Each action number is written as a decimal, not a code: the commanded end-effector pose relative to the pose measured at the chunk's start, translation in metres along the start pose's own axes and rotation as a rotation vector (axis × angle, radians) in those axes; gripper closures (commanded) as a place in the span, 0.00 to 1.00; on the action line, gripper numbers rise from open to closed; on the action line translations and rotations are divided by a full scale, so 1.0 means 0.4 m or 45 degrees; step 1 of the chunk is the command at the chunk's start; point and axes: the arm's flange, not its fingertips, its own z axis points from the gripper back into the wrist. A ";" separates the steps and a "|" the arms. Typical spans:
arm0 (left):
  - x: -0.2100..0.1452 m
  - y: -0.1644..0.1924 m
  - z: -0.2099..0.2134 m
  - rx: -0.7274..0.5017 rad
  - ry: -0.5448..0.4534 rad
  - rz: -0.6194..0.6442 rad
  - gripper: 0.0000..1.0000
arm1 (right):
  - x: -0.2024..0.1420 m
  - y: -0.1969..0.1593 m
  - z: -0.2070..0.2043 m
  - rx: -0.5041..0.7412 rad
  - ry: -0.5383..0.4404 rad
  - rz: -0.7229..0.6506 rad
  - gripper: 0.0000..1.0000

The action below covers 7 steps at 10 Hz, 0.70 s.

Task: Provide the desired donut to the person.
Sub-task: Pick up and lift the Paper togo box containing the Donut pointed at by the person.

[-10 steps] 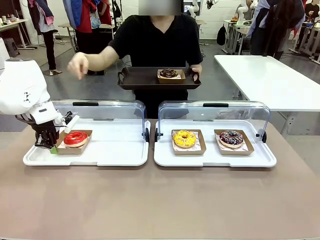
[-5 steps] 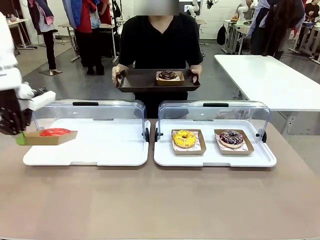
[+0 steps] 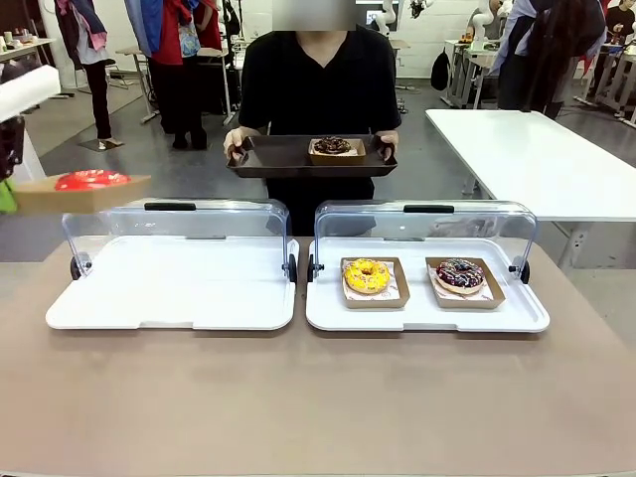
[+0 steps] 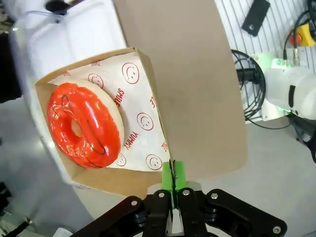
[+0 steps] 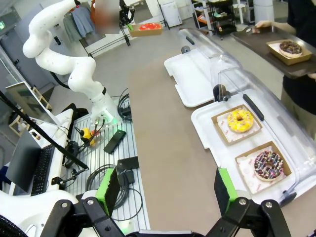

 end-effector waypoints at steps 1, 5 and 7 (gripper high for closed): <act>0.009 0.083 -0.002 -0.003 -0.057 0.069 1.00 | -0.001 0.000 0.001 0.008 -0.013 0.007 0.00; 0.005 0.063 0.004 -0.004 -0.029 0.047 1.00 | -0.001 0.000 0.001 0.008 -0.013 0.007 0.00; 0.005 0.063 0.004 -0.004 -0.029 0.047 1.00 | -0.001 0.000 0.001 0.008 -0.013 0.007 0.00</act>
